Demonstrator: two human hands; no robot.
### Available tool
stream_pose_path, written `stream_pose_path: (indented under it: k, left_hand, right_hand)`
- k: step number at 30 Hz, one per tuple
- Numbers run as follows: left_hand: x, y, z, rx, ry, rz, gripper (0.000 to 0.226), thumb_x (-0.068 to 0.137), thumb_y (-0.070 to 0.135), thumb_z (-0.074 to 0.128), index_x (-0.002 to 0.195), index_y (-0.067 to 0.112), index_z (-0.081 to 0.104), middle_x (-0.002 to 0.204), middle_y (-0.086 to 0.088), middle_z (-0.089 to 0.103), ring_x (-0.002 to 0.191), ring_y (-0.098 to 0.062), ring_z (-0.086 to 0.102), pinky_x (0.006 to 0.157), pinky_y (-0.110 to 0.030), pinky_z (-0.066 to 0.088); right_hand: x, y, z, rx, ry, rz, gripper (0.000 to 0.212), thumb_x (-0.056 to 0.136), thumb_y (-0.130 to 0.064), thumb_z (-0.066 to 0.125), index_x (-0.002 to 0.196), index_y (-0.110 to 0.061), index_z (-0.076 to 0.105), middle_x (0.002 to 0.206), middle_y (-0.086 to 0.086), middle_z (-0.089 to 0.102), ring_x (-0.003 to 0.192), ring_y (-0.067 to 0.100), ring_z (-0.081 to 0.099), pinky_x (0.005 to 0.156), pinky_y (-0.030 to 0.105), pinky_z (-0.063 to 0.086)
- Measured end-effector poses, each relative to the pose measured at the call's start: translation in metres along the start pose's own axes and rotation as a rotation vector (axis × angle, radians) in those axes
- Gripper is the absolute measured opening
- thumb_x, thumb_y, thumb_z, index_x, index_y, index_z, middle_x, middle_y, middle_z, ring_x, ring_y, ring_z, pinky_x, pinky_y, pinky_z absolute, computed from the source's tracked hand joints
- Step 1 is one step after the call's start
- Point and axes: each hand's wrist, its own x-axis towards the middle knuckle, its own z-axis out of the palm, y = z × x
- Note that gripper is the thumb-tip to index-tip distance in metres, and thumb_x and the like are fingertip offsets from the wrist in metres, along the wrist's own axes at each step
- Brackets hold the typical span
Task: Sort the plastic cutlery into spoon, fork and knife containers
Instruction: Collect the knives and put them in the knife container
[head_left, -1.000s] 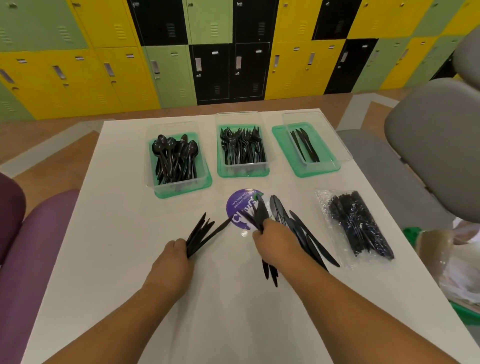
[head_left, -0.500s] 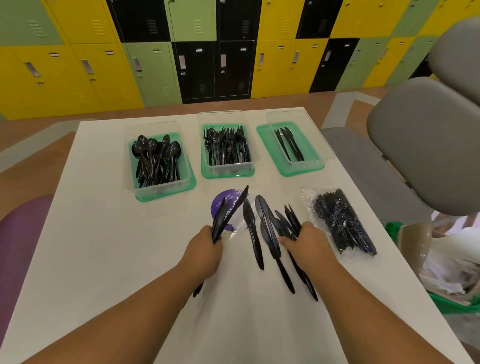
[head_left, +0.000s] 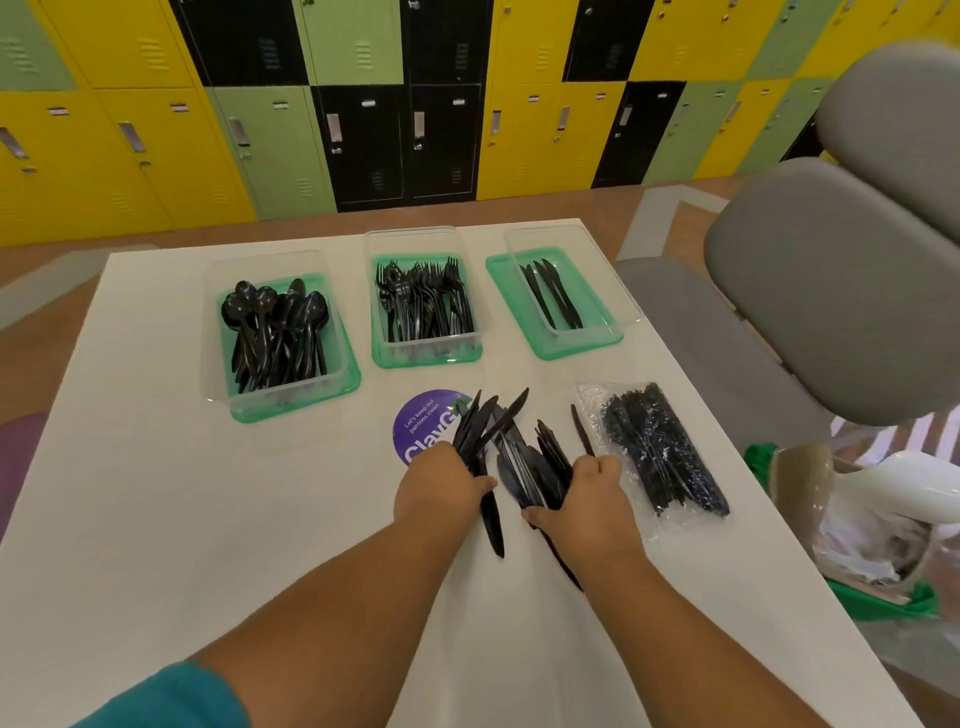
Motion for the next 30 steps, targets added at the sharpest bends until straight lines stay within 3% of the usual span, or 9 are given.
stream_pose_path:
  k: [3,6,8,11,15,17,20,25,30]
  left_hand:
    - [0.001,0.0,0.001,0.033,0.006,-0.022,0.044,0.078,0.043,0.071,0.107,0.012,0.058,0.087,-0.003,0.057,0.078,-0.02,0.055,0.074,-0.031,0.051]
    - [0.0,0.001,0.002,0.053,0.015,-0.026,0.04,0.079,0.039,0.069,0.107,0.012,0.057,0.087,-0.003,0.057,0.08,-0.021,0.058,0.076,-0.033,0.055]
    - [-0.001,-0.001,0.002,0.069,0.031,-0.018,0.035,0.081,0.032,0.066,0.107,0.011,0.057,0.087,-0.004,0.056,0.079,-0.022,0.057,0.074,-0.032,0.055]
    - [-0.001,-0.005,0.001,0.104,0.036,0.013,0.028,0.082,0.024,0.061,0.105,0.01,0.056,0.09,-0.006,0.058,0.078,-0.023,0.053,0.068,-0.03,0.049]
    - [-0.002,-0.009,-0.002,0.146,0.025,0.017,0.022,0.081,0.021,0.06,0.1,0.01,0.057,0.088,-0.005,0.056,0.077,-0.023,0.053,0.067,-0.029,0.047]
    - [-0.002,-0.011,-0.005,0.149,0.014,0.0,0.021,0.079,0.021,0.061,0.097,0.01,0.059,0.084,-0.004,0.055,0.077,-0.023,0.055,0.067,-0.029,0.048]
    - [-0.004,-0.016,-0.01,0.162,0.009,-0.013,0.02,0.078,0.022,0.062,0.093,0.01,0.058,0.081,-0.003,0.053,0.074,-0.022,0.054,0.063,-0.028,0.045]
    - [-0.008,-0.024,-0.016,0.294,0.004,0.035,0.027,0.082,0.025,0.06,0.105,0.011,0.057,0.086,-0.002,0.051,0.077,-0.021,0.052,0.065,-0.027,0.041]
    - [-0.011,-0.037,-0.021,0.285,0.013,0.046,0.028,0.083,0.026,0.058,0.107,0.014,0.052,0.099,-0.003,0.059,0.08,-0.02,0.052,0.067,-0.028,0.04]
  right_hand:
    - [0.007,0.001,0.001,-0.018,-0.055,0.042,0.109,0.071,-0.047,0.079,0.148,-0.003,0.017,0.156,0.011,0.013,0.122,0.028,0.054,0.095,0.035,0.048]
    - [0.011,0.0,0.002,-0.021,-0.098,0.093,0.117,0.071,-0.049,0.078,0.151,-0.002,0.007,0.158,0.012,0.011,0.126,0.027,0.052,0.096,0.035,0.047]
    - [0.014,-0.001,0.003,-0.022,-0.08,0.092,0.103,0.075,-0.043,0.077,0.148,-0.002,0.017,0.149,0.013,0.025,0.119,0.028,0.056,0.093,0.036,0.049]
    - [0.015,-0.004,0.005,-0.05,-0.055,0.058,0.062,0.082,-0.036,0.072,0.127,-0.005,0.043,0.126,0.012,0.042,0.103,0.028,0.061,0.085,0.036,0.052]
    - [0.018,-0.009,0.011,-0.102,-0.104,0.015,0.03,0.088,-0.022,0.062,0.111,-0.005,0.052,0.117,0.013,0.052,0.1,0.027,0.059,0.072,0.027,0.042]
    - [0.02,-0.011,0.013,-0.109,-0.108,0.018,0.01,0.086,-0.016,0.06,0.086,-0.01,0.053,0.106,0.01,0.058,0.089,0.025,0.058,0.066,0.026,0.039]
    - [0.022,-0.012,0.017,-0.146,-0.138,0.039,0.034,0.085,-0.013,0.058,0.06,-0.019,0.034,0.078,0.0,0.051,0.074,0.02,0.051,0.062,0.025,0.039]
    - [0.022,-0.017,0.014,-0.225,-0.194,0.03,0.029,0.085,-0.021,0.057,0.062,-0.019,0.04,0.067,-0.005,0.042,0.074,0.019,0.052,0.062,0.025,0.04]
    - [0.019,-0.016,0.011,-0.337,-0.168,-0.055,0.006,0.087,-0.024,0.055,0.087,-0.018,0.056,0.075,-0.004,0.053,0.077,0.02,0.053,0.065,0.025,0.04]
